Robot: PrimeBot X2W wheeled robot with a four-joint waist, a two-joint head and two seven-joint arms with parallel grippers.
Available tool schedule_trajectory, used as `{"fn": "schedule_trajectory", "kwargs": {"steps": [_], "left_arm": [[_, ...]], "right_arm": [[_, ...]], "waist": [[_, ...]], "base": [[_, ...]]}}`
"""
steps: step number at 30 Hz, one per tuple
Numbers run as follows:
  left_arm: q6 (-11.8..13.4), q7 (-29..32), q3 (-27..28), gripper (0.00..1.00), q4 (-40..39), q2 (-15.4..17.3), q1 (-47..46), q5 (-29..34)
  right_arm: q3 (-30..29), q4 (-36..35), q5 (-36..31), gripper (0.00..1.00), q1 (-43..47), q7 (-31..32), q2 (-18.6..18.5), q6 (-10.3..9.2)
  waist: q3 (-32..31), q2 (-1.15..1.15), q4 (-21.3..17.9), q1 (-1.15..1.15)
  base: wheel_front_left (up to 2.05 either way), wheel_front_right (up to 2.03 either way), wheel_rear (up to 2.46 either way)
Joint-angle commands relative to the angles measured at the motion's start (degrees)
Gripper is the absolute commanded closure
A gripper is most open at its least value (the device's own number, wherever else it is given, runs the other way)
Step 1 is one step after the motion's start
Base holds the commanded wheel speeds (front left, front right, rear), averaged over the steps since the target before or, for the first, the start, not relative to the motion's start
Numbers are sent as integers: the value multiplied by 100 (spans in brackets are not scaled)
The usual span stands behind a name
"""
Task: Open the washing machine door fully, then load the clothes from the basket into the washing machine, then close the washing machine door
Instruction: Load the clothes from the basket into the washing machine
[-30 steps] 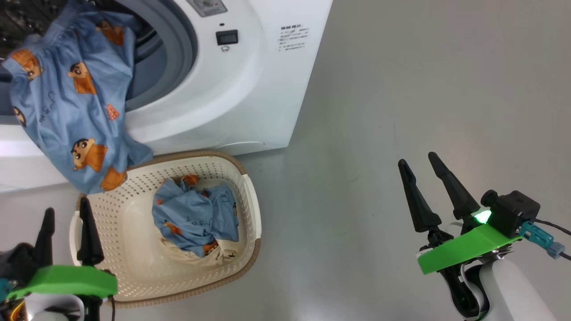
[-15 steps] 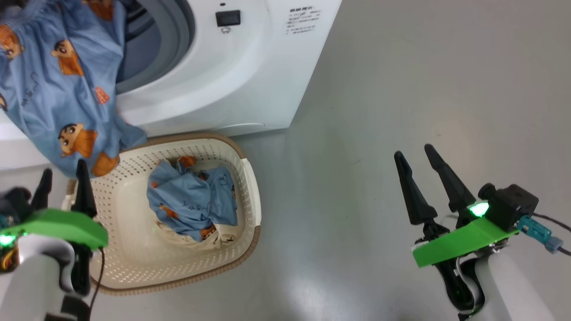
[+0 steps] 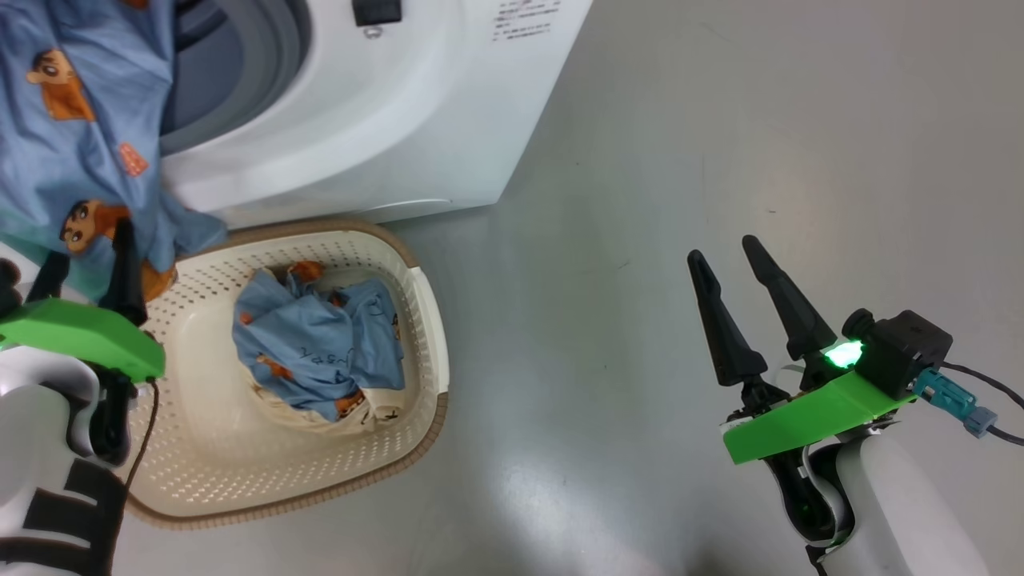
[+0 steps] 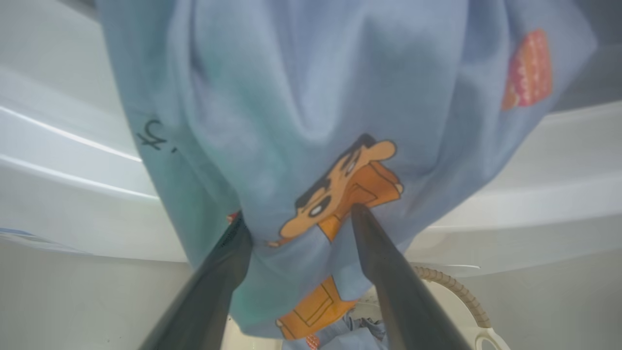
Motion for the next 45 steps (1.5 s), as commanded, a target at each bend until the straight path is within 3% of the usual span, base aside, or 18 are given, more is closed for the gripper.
{"fn": "schedule_trajectory", "kwargs": {"steps": [1, 8, 9, 10, 12, 21, 31, 36, 45], "left_arm": [[-14, -37, 56, 0, -86, 304, -64, -115], [-14, -37, -535, 0, -203, 588, -219, -719], [-14, -37, -620, 4, -178, 630, -261, -789], [-14, -37, -668, 52, -158, 651, -282, -822], [-14, -37, -753, 100, -119, 687, -324, -887], [-14, -37, -842, 100, -377, 755, -281, -999], [-14, -37, 5, 100, -1653, 592, 411, -397], [-14, -37, 148, 100, -2157, 584, 388, -160], [-14, -37, -154, 100, -1811, 888, -503, -130]], "right_arm": [[118, -131, -83, 0, 14, -43, 10, 10], [114, -130, -84, 0, 10, -43, 43, 10], [113, -132, -85, 0, 9, -43, 49, 10], [114, -131, -86, 0, 6, -43, 53, 10], [112, -131, -89, 0, -4, -43, 56, 10], [35, -136, -101, 0, 23, -43, 75, 10], [4, -124, -95, 0, 129, -43, 113, 10], [35, -104, -76, 0, 144, -43, 113, 10], [208, -60, -20, 0, 110, -43, 156, 10]], "waist": [[24, 0, -36, 0], [44, 0, -109, 0], [49, 0, -122, 0], [52, 0, -128, 0], [59, 0, -136, 0], [-34, 0, -63, 0], [-222, 0, 92, 0], [-268, 0, 124, 0], [-288, 0, -48, 0]], "base": [[0, 0, 0], [0, 0, 0], [0, 0, 0], [0, 0, 0], [0, 0, 0], [0, 0, 0], [0, 0, 0], [0, 0, 0], [0, 0, 0]]}}
